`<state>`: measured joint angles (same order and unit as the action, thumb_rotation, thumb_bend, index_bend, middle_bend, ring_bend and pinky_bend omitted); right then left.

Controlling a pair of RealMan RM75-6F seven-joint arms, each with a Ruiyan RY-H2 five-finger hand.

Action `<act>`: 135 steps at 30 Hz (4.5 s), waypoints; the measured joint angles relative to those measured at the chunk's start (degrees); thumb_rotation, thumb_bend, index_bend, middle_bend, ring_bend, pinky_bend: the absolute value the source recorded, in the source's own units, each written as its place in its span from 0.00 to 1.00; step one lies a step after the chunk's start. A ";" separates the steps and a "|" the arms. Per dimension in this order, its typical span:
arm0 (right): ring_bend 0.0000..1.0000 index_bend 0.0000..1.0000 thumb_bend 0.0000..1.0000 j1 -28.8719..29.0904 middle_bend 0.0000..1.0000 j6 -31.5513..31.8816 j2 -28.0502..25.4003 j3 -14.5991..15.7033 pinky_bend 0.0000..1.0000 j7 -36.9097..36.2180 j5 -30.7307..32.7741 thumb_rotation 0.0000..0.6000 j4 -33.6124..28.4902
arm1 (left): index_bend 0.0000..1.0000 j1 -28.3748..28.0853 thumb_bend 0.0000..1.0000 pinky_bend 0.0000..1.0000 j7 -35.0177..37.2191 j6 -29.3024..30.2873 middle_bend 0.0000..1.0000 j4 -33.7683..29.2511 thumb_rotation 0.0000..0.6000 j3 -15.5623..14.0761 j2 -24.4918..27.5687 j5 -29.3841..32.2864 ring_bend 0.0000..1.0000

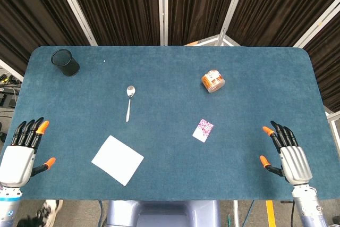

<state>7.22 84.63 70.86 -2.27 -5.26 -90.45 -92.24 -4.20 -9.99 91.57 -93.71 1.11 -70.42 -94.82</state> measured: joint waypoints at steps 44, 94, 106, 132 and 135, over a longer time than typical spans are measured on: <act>0.00 0.43 0.18 21.77 0.10 -27.50 16.28 -11.21 0.00 17.05 24.40 1.00 4.21 | 0.00 -1.01 0.00 0.00 2.06 -2.25 0.00 0.29 1.00 0.85 0.34 2.62 0.00; 0.00 0.60 0.32 28.03 0.23 -31.88 26.33 -11.11 0.00 12.65 29.30 1.00 19.90 | 0.00 -2.33 0.00 0.00 2.22 -4.11 0.00 0.85 1.00 1.08 -0.12 4.36 0.00; 0.00 0.43 0.28 25.35 0.15 -23.62 13.78 -14.10 0.00 14.92 26.96 1.00 4.40 | 0.00 -2.27 0.00 0.00 1.81 -4.19 0.00 0.92 1.00 0.70 -0.29 4.03 0.00; 0.00 0.15 0.21 2.53 0.00 1.08 -0.26 0.56 0.00 1.01 6.23 1.00 -1.54 | 0.00 0.01 0.00 0.00 -0.10 1.70 0.00 -0.75 1.00 -0.84 0.24 -2.06 0.00; 0.00 0.11 0.21 1.10 0.00 3.11 -0.53 1.19 0.00 -0.03 4.32 1.00 -0.04 | 0.00 0.02 0.00 0.00 -0.29 1.63 0.00 -0.70 1.00 -0.89 0.11 -2.19 0.00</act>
<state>8.32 87.74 70.33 -1.08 -5.29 -86.14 -92.28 -4.18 -10.28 93.21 -94.40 0.23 -70.31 -97.01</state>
